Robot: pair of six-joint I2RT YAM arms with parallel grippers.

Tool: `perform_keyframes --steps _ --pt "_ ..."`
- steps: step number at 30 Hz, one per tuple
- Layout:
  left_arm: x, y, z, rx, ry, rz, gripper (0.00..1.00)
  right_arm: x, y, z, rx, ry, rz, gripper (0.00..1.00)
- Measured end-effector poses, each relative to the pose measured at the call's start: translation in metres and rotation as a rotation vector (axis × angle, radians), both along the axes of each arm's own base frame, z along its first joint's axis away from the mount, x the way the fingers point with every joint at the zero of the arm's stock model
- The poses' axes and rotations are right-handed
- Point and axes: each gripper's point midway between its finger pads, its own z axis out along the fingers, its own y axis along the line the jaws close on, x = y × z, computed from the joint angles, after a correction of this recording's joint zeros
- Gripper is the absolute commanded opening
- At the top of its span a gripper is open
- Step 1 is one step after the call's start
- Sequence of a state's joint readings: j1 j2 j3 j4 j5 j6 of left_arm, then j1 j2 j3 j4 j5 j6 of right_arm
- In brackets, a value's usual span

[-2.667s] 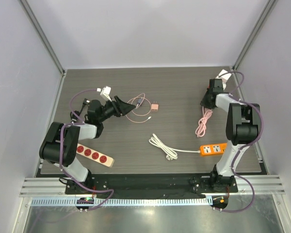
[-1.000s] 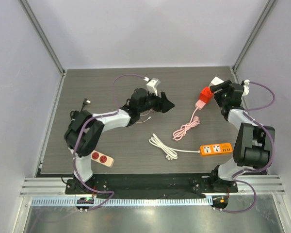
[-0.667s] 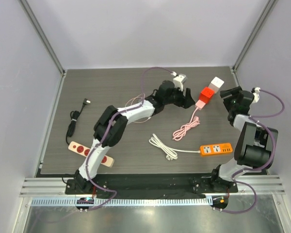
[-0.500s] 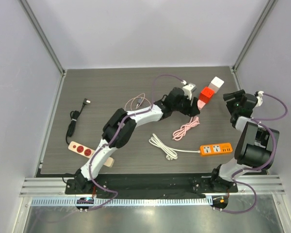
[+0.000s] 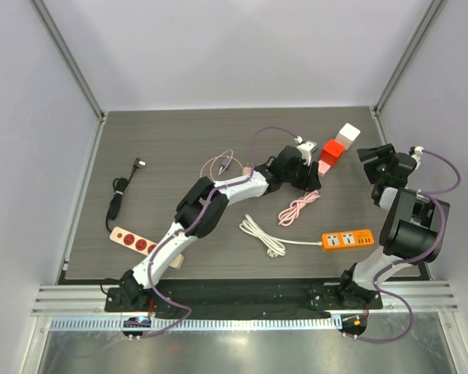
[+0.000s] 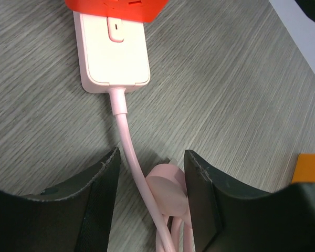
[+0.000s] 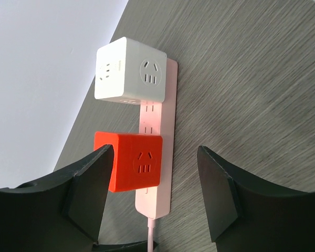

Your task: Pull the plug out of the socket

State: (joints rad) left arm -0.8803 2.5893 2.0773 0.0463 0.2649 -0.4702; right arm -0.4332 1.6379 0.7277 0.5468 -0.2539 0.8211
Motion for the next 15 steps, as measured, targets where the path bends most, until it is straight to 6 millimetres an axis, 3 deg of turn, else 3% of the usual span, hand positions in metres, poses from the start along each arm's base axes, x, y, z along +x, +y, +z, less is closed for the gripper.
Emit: perform_keyframes --steps 4,7,9,11,15 --pt "0.0 -0.001 0.0 0.003 -0.002 0.01 0.43 0.002 0.005 -0.002 0.02 -0.015 0.02 0.71" --pt "0.003 -0.001 0.002 -0.003 -0.006 0.024 0.27 0.003 0.006 -0.002 0.028 -0.026 0.03 0.71" --pt "0.008 0.0 0.004 -0.003 -0.015 0.044 0.09 0.005 0.007 -0.003 0.034 -0.031 0.035 0.71" --pt "0.013 0.004 0.002 0.014 -0.023 0.06 0.0 0.006 0.008 -0.005 0.043 -0.033 0.041 0.71" --pt "0.015 0.014 -0.01 0.052 -0.013 0.079 0.0 0.007 0.01 -0.012 0.062 -0.024 0.049 0.71"
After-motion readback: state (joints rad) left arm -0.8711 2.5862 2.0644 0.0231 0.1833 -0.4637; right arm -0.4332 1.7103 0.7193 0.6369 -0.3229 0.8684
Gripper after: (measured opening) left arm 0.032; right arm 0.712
